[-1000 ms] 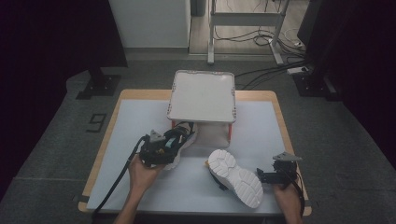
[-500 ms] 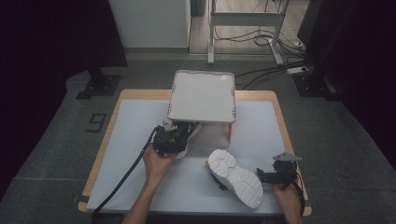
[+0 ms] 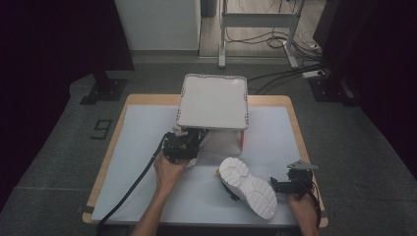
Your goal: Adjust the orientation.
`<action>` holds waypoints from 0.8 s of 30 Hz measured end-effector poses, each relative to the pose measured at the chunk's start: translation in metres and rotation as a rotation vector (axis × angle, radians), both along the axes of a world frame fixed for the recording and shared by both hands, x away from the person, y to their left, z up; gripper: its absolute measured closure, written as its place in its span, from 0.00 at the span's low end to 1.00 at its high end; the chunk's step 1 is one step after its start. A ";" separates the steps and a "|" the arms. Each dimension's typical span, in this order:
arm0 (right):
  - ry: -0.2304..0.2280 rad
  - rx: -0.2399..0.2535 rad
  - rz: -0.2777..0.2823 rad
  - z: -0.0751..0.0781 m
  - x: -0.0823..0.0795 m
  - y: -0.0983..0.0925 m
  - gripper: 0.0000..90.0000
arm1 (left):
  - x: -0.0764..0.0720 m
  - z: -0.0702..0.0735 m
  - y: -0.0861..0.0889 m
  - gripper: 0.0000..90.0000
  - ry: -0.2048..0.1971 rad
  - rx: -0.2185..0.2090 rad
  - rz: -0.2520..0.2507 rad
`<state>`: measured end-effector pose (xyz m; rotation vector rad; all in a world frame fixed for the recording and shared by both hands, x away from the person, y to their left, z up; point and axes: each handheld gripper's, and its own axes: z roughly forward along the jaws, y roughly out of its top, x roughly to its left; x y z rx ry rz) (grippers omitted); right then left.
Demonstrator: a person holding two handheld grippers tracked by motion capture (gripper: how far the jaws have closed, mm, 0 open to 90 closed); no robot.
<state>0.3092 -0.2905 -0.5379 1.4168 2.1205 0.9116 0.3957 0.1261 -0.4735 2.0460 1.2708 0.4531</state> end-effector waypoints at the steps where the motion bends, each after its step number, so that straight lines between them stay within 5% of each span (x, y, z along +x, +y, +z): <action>1: -0.002 0.001 -0.001 0.000 0.000 0.000 0.00 | -0.003 0.004 0.002 0.16 -0.002 0.005 -0.013; 9: -0.002 0.001 -0.001 0.000 0.000 0.000 0.00 | -0.030 0.024 0.024 0.22 -0.040 -0.037 -0.069; 16: -0.002 0.000 -0.001 0.000 0.000 0.000 0.00 | -0.052 0.019 0.049 0.62 -0.030 -0.076 -0.123; 24: -0.002 0.000 -0.001 0.000 0.000 0.000 0.00 | -0.049 0.005 0.040 0.76 -0.036 -0.057 -0.153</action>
